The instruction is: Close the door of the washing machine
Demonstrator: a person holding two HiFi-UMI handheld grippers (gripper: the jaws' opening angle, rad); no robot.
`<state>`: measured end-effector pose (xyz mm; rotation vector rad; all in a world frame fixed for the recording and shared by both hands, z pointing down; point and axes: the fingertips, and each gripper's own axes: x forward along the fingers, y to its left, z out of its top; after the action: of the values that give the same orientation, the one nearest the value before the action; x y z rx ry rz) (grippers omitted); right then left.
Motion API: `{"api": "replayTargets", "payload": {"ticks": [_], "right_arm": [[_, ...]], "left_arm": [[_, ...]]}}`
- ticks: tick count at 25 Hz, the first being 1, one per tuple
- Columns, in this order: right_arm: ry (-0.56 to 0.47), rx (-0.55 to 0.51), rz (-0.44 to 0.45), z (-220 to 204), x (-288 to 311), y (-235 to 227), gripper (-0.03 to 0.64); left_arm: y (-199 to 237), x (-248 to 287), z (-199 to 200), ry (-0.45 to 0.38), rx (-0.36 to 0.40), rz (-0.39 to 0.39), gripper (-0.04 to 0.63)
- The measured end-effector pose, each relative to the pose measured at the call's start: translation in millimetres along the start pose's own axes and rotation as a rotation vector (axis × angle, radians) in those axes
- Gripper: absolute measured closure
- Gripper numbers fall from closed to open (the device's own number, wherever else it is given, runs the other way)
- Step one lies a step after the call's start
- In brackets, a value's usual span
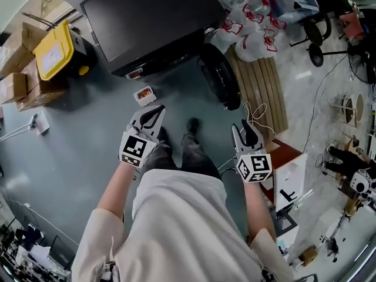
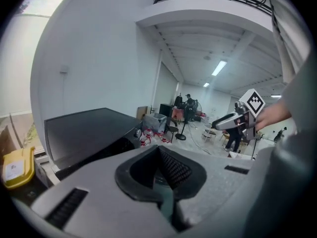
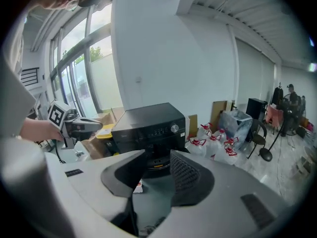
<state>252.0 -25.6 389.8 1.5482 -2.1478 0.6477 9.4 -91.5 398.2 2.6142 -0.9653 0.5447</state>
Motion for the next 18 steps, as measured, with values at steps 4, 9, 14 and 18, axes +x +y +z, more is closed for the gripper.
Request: {"api": "replayTargets", "payload": {"ticks": [4,9,14,18], "right_arm": [[0.045,-0.012,0.05,-22,28,-30,0.446],[0.099,-0.03,0.093,-53,62,-64,0.446],[0.166,-0.042,0.125,-92,92,-95,0.446],[0.213,-0.042,0.126,-125,119,-121,0.446]], "left_arm": [[-10,36,-17,0.024,-0.032,0.027,0.586],[-24,80,-39,0.06,-0.05,0.035,0.586],[-41,123,-75,0.131,-0.067,0.045,0.587],[-50,160,-98,0.151,-0.062,0.021,0.586]]}}
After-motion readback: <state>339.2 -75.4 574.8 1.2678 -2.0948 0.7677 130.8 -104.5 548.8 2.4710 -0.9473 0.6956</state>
